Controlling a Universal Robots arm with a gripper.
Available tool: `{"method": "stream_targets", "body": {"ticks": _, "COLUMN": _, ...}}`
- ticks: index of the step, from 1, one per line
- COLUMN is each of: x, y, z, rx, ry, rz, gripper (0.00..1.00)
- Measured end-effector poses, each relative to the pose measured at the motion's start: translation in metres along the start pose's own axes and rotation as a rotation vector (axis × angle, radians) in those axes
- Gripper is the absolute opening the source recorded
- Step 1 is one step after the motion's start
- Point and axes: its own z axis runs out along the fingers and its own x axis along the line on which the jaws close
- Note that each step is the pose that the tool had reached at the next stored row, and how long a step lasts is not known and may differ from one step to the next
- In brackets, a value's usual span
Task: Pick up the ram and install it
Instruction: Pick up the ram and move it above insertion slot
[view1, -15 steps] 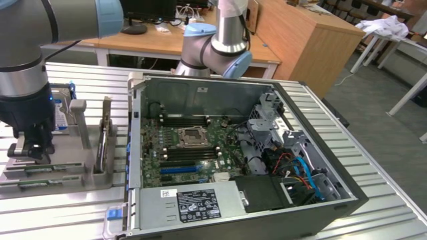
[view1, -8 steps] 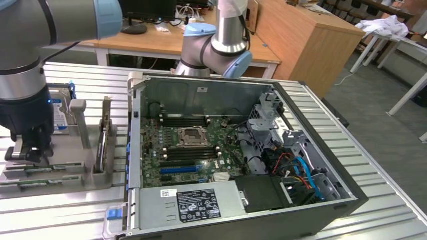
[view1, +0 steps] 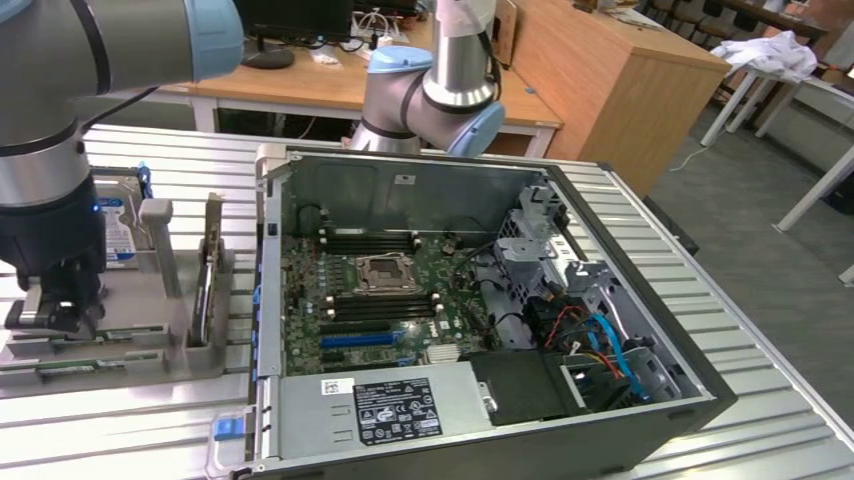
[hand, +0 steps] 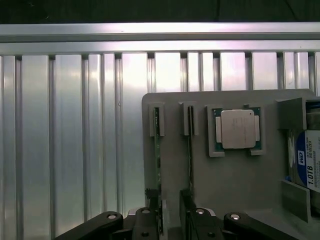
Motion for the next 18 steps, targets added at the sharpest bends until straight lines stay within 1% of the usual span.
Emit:
{"method": "stream_targets", "body": {"ticks": 7, "x": 0.0024, "y": -0.0001, "z": -0.0001, "rx": 0.0000, "ry": 0.0001, "rz": 0.000, "gripper": 0.31}}
{"method": "stream_targets", "body": {"ticks": 14, "x": 0.0025, "y": -0.0001, "z": 0.0001, "rx": 0.0001, "ry": -0.0001, "rz": 0.000, "gripper": 0.31}}
{"method": "stream_targets", "body": {"ticks": 18, "x": 0.0030, "y": -0.0002, "z": 0.0023, "rx": 0.0000, "ry": 0.0000, "rz": 0.000, "gripper": 0.31}}
